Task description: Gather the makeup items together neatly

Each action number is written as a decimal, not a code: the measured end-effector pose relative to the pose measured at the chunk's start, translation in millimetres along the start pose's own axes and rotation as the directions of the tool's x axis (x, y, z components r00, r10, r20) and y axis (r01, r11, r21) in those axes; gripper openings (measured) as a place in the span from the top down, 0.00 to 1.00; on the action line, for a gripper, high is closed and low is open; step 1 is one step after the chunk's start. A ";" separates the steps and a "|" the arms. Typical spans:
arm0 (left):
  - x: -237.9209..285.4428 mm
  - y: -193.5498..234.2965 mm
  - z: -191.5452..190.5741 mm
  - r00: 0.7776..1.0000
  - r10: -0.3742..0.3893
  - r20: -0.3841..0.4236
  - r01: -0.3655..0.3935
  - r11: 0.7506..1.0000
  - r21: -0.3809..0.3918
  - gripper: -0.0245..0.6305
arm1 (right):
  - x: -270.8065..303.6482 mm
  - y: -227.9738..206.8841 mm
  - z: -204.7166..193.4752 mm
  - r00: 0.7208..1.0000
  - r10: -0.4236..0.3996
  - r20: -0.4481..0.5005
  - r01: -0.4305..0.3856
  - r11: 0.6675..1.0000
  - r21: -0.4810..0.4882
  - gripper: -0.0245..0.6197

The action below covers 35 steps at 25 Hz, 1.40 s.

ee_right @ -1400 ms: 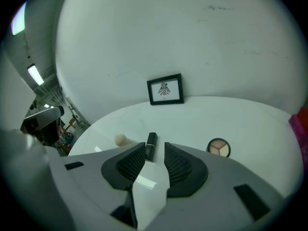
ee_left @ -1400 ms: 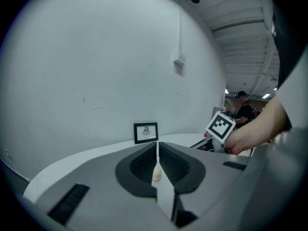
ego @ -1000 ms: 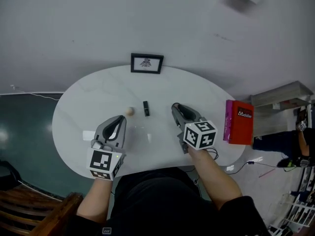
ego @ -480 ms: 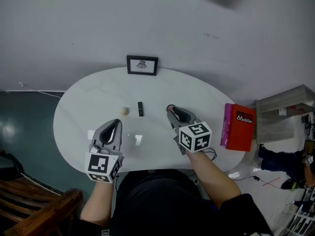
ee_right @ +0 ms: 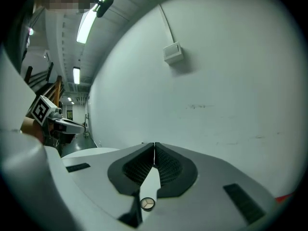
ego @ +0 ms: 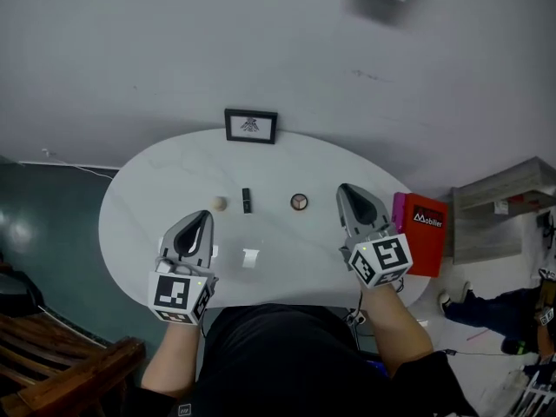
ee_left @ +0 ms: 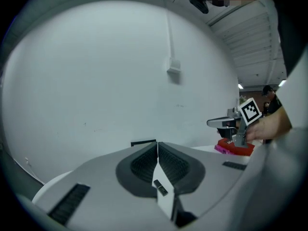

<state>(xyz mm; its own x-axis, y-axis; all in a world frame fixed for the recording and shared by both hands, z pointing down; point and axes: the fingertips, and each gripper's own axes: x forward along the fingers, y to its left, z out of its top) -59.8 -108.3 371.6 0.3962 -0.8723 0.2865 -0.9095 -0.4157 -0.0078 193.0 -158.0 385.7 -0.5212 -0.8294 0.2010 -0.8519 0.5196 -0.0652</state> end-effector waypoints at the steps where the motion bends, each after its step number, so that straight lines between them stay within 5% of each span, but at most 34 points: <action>1: 1.4 -1.6 2.5 1.000 0.003 0.004 -0.003 1.000 0.001 0.94 | -4.0 -4.3 -0.1 1.000 0.002 0.003 -0.002 1.000 0.003 0.91; 10: 17.7 -35.4 -0.1 1.000 0.018 0.000 -0.018 1.000 -0.004 0.94 | -6.8 -7.4 -33.7 0.995 0.103 -0.006 -0.103 0.992 0.070 0.90; 12: 20.0 -41.3 -4.4 1.000 0.009 -0.010 -0.009 1.000 -0.014 0.94 | -1.2 -0.6 -46.0 0.988 0.146 -0.045 -0.142 0.987 0.075 0.78; 15: 23.7 -46.6 -18.5 0.999 -0.012 -0.045 0.011 1.000 -0.013 0.94 | 12.5 9.3 -66.2 0.978 0.175 -0.110 -0.168 0.984 0.065 0.74; 24: 20.6 -24.3 -52.3 0.993 0.013 -0.113 -0.021 0.998 -0.066 0.94 | 46.7 22.5 -130.4 0.949 0.173 -0.262 -0.149 0.983 0.111 0.68; 35: 13.1 -11.4 -65.2 0.992 0.018 -0.124 -0.029 0.995 -0.091 0.94 | 75.6 25.4 -199.9 0.880 0.169 -0.444 -0.131 0.985 0.115 0.65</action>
<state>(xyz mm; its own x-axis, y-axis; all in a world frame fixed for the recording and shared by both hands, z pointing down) -52.4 -98.2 437.9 0.3611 -0.8411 0.4026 -0.9284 -0.3648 0.0707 142.0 -166.5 594.6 -0.5804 -0.5513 0.5994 -0.7764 0.5965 -0.2031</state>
